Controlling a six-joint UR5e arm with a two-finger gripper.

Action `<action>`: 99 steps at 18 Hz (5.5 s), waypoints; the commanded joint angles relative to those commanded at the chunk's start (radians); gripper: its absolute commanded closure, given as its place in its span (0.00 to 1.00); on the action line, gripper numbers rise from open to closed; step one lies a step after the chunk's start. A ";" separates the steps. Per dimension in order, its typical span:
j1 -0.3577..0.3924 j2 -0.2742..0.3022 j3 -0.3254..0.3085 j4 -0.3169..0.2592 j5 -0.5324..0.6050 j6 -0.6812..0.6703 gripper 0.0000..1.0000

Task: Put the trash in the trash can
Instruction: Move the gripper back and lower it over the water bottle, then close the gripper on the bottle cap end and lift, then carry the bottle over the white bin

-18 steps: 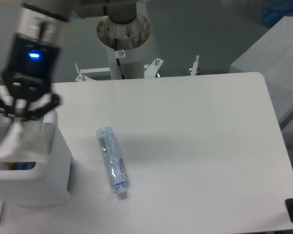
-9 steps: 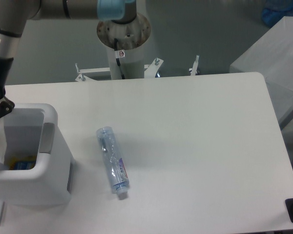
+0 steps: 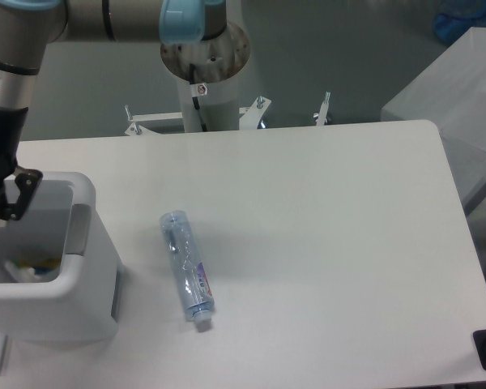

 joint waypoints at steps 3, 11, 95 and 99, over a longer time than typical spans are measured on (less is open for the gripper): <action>0.012 0.014 -0.003 -0.002 0.118 0.035 0.00; 0.113 -0.009 -0.044 -0.147 0.365 0.242 0.00; 0.252 -0.049 0.160 0.196 0.186 -0.144 0.59; 0.189 -0.014 0.150 0.196 0.181 -0.150 0.59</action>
